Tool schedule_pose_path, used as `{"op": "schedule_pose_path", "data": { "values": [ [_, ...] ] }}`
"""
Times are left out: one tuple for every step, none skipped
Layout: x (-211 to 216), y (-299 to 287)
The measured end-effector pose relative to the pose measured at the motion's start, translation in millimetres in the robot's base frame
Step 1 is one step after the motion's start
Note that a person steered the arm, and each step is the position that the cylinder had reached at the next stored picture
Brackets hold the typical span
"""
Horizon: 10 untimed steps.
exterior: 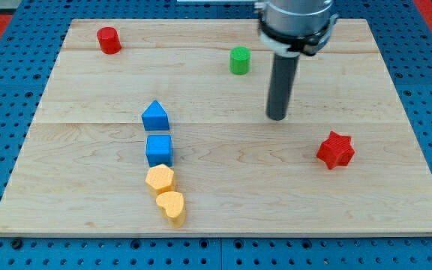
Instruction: Place the red circle into the red star
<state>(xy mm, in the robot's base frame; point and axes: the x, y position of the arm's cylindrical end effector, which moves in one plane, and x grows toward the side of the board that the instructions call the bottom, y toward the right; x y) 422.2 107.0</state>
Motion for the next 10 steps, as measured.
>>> {"op": "schedule_pose_path", "data": {
  "values": [
    [18, 42],
    [42, 50],
    [31, 36],
    [-9, 22],
    [-19, 22],
    [-20, 22],
    [-19, 22],
    [-19, 23],
    [-19, 23],
    [-41, 7]
  ]
}}
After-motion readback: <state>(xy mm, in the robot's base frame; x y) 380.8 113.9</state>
